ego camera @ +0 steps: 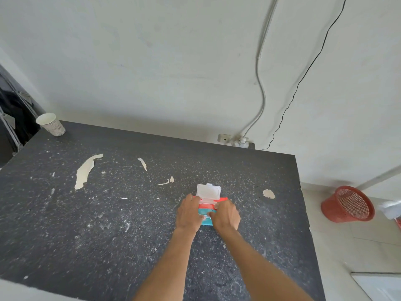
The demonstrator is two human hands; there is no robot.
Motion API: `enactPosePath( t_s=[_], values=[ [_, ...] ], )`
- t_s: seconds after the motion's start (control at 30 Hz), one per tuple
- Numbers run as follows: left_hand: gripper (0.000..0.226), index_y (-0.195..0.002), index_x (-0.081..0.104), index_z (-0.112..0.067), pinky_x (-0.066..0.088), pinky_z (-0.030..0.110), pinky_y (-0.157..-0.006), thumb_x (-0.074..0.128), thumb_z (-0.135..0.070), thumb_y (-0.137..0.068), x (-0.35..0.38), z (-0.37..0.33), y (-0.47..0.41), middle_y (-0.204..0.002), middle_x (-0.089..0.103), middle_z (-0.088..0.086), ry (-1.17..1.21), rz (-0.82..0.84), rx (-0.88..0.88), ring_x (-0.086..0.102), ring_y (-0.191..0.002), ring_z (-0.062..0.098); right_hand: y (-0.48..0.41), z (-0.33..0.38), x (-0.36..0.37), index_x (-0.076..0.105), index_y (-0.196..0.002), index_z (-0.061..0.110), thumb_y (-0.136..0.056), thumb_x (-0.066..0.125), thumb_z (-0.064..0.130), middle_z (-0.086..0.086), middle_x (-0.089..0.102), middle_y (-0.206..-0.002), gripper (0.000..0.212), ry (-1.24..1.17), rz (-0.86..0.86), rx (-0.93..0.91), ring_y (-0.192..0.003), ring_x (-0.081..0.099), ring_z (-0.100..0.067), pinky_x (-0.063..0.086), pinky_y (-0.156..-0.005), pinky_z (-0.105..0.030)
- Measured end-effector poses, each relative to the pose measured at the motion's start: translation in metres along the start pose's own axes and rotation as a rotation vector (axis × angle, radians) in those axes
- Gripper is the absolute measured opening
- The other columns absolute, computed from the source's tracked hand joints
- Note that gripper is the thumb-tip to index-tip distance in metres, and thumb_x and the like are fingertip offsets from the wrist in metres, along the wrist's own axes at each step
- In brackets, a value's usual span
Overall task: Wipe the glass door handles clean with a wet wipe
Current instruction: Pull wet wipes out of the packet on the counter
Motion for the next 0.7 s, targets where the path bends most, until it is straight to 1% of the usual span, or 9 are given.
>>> enactPosePath(
  t_s=[0.1, 0.17, 0.23, 0.27, 0.37, 0.47, 0.53, 0.63, 0.7],
  values=[
    [0.048, -0.125, 0.055, -0.019, 0.045, 0.025, -0.094, 0.075, -0.027, -0.083, 0.0, 0.0, -0.001, -0.125, 0.053, 0.002, 0.008, -0.007, -0.007, 0.053, -0.115, 0.016, 0.0, 0.001, 0.002, 0.067, -0.106, 0.013, -0.078, 0.079, 0.028, -0.004, 0.069, -0.1, 0.034, -0.009, -0.002, 0.081, -0.086, 0.068, -0.02, 0.057, -0.072, -0.031],
    [0.049, -0.125, 0.056, -0.019, 0.045, 0.025, -0.094, 0.076, -0.026, -0.082, 0.0, 0.0, -0.002, -0.125, 0.053, 0.002, 0.011, -0.008, -0.011, 0.053, -0.115, 0.016, -0.002, 0.0, 0.003, 0.068, -0.101, 0.013, -0.08, 0.076, 0.024, -0.004, 0.071, -0.097, 0.024, -0.046, -0.006, 0.132, -0.083, 0.068, -0.02, 0.056, -0.068, -0.03],
    [0.05, -0.126, 0.057, -0.019, 0.046, 0.024, -0.094, 0.077, -0.026, -0.081, 0.0, 0.0, -0.002, -0.125, 0.054, 0.001, 0.013, -0.01, -0.01, 0.054, -0.114, 0.015, -0.004, -0.003, 0.002, 0.07, -0.093, 0.011, -0.087, 0.066, 0.02, -0.006, 0.072, -0.093, 0.011, -0.116, -0.022, 0.203, -0.079, 0.067, -0.021, 0.056, -0.068, -0.031],
    [0.05, -0.126, 0.057, -0.02, 0.047, 0.025, -0.094, 0.078, -0.026, -0.081, 0.0, -0.001, -0.002, -0.124, 0.054, 0.001, 0.017, -0.013, -0.007, 0.054, -0.114, 0.015, -0.005, -0.004, 0.001, 0.069, -0.091, 0.01, -0.09, 0.06, 0.018, -0.006, 0.072, -0.092, 0.012, -0.142, -0.036, 0.225, -0.079, 0.067, -0.022, 0.055, -0.067, -0.031],
    [0.046, -0.122, 0.06, -0.021, 0.049, 0.025, -0.093, 0.078, -0.026, -0.081, -0.002, 0.0, -0.002, -0.122, 0.056, 0.0, 0.025, -0.007, 0.0, 0.055, -0.112, 0.015, -0.004, 0.002, 0.004, 0.068, -0.091, 0.01, -0.092, 0.054, 0.017, -0.006, 0.071, -0.093, 0.016, -0.131, -0.016, 0.215, -0.079, 0.066, -0.022, 0.048, -0.063, -0.029],
    [0.044, -0.121, 0.06, -0.022, 0.048, 0.026, -0.09, 0.077, -0.027, -0.081, -0.001, 0.001, -0.001, -0.123, 0.055, 0.0, 0.014, 0.007, 0.01, 0.056, -0.11, 0.016, -0.002, 0.011, 0.009, 0.069, -0.087, 0.012, -0.09, 0.05, 0.018, -0.004, 0.069, -0.088, 0.02, -0.161, 0.054, 0.13, -0.072, 0.06, -0.02, 0.043, -0.06, -0.027],
    [0.044, -0.119, 0.06, -0.024, 0.048, 0.027, -0.09, 0.078, -0.031, -0.079, -0.003, 0.0, -0.001, -0.121, 0.056, -0.001, 0.007, 0.015, 0.021, 0.058, -0.109, 0.017, -0.004, 0.021, 0.012, 0.071, -0.083, 0.011, -0.088, 0.054, 0.02, -0.004, 0.071, -0.083, 0.02, -0.309, 0.153, 0.05, -0.07, 0.059, -0.018, 0.045, -0.06, -0.028],
    [0.032, -0.112, 0.062, -0.022, 0.05, 0.031, -0.088, 0.073, -0.031, -0.083, -0.009, -0.003, -0.003, -0.111, 0.066, 0.0, 0.018, -0.007, 0.023, 0.064, -0.101, 0.019, -0.004, 0.035, 0.012, 0.073, -0.073, 0.007, -0.085, 0.055, 0.003, -0.006, 0.071, -0.07, 0.022, -0.716, 0.323, 0.013, -0.063, 0.059, -0.018, 0.051, -0.06, -0.029],
    [0.026, -0.114, 0.064, -0.021, 0.052, 0.033, -0.085, 0.068, -0.026, -0.089, -0.013, -0.005, -0.006, -0.108, 0.071, 0.002, 0.008, -0.024, 0.024, 0.066, -0.099, 0.022, -0.008, 0.032, 0.005, 0.075, -0.075, 0.008, -0.083, 0.057, -0.003, -0.004, 0.071, -0.07, 0.023, -0.758, 0.287, 0.017, -0.067, 0.064, -0.018, 0.052, -0.062, -0.024]
  ],
)
Point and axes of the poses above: each hand's wrist, its own y-axis away from the middle knuckle, its own x-axis out of the palm, z = x × y, the point moved 7 cm from there along -y, towards the middle knuckle
